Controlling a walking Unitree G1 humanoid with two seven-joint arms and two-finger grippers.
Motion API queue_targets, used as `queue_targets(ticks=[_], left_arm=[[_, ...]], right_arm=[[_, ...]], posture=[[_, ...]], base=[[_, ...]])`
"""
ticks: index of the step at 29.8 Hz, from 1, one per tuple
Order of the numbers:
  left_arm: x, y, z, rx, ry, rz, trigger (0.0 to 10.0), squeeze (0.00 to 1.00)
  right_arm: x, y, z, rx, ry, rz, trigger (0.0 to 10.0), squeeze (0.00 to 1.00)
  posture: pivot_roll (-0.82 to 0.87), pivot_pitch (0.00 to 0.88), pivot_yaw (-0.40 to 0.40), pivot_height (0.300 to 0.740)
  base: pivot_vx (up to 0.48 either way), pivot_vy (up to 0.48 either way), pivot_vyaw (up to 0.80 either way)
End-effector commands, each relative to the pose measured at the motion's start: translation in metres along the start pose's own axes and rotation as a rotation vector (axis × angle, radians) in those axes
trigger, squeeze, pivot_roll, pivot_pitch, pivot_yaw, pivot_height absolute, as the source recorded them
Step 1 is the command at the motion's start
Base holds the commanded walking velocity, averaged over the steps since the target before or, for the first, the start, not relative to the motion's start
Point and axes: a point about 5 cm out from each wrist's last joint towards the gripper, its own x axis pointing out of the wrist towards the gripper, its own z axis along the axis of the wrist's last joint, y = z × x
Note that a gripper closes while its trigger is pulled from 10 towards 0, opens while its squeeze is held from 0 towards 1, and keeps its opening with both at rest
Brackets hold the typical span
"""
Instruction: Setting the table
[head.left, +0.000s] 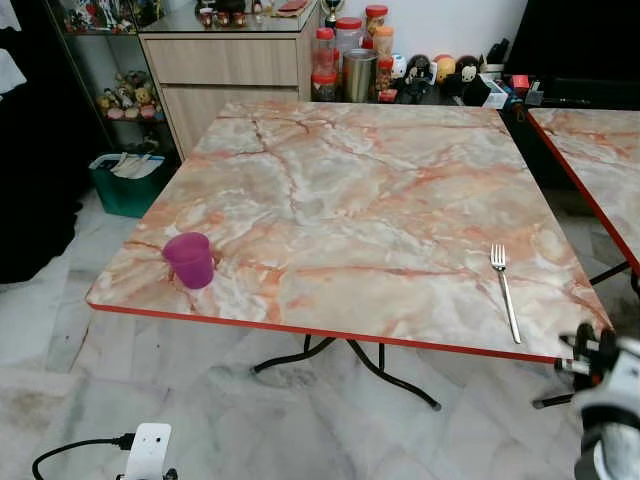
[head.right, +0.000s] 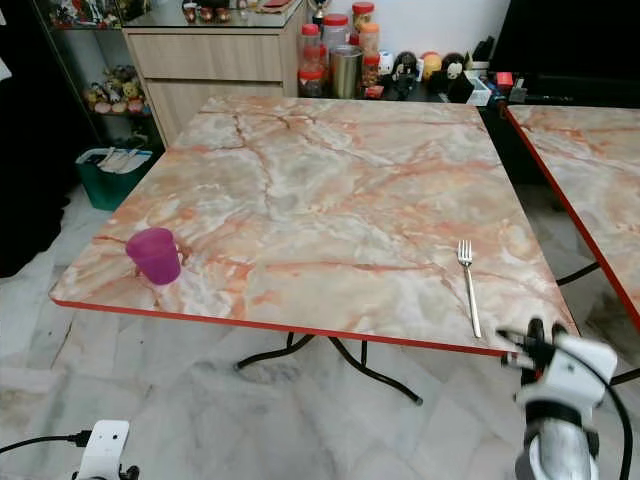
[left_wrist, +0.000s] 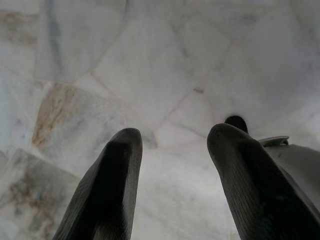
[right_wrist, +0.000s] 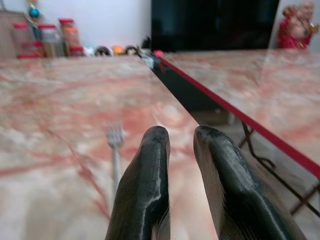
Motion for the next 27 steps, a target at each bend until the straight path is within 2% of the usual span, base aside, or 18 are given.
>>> queue_targets(ticks=[1,2,3,6,7,11,19,23,27], left_arm=[[0.000,0.001,-0.002,0.006,0.011,0.003,10.0,0.00],[0.000,0.001,-0.002,0.006,0.011,0.003,10.0,0.00],[0.000,0.001,-0.002,0.007,0.012,0.004,10.0,0.00],[0.000,0.001,-0.002,0.003,0.012,0.008,10.0,0.00],[0.000,0.001,-0.002,0.003,0.013,0.009,10.0,0.00],[0.000,0.001,-0.003,0.002,0.015,0.010,10.0,0.00],[-0.001,0.001,-0.004,0.005,0.018,0.008,10.0,0.00],[-0.001,0.002,-0.005,0.009,0.018,0.007,10.0,0.00],[-0.001,0.001,-0.005,0.012,0.019,0.004,10.0,0.00]], right_arm=[[0.018,0.015,0.012,0.006,0.002,0.039,10.0,0.00],[0.018,0.015,0.012,0.006,0.002,0.039,10.0,0.00],[0.027,0.022,0.018,-0.007,0.000,0.060,10.0,0.00],[0.044,0.039,0.035,0.039,-0.017,0.075,10.0,0.00],[0.045,0.041,0.037,0.045,-0.023,0.081,10.0,0.00],[0.047,0.048,0.040,0.036,-0.018,0.093,10.0,0.00],[0.047,0.049,0.036,0.042,0.025,0.083,10.0,0.00],[0.045,0.050,0.036,0.049,0.028,0.088,10.0,0.00],[0.044,0.054,0.037,0.047,0.022,0.092,10.0,0.00]], posture=[[-0.01,0.000,0.012,0.740],[-0.01,0.000,0.012,0.740],[-0.01,0.000,0.011,0.740],[0.00,0.000,0.007,0.740],[0.00,0.000,0.007,0.740],[0.00,0.002,0.008,0.740],[0.01,0.002,0.008,0.740],[0.00,0.001,0.009,0.740],[0.00,0.000,0.011,0.740]], base=[[0.000,0.000,0.00],[0.000,0.000,0.00],[0.000,0.000,0.00],[0.269,0.000,0.00],[0.285,0.000,0.00],[0.298,0.000,0.00],[0.000,0.000,0.00],[0.000,0.000,-0.80],[0.000,0.000,0.00]])
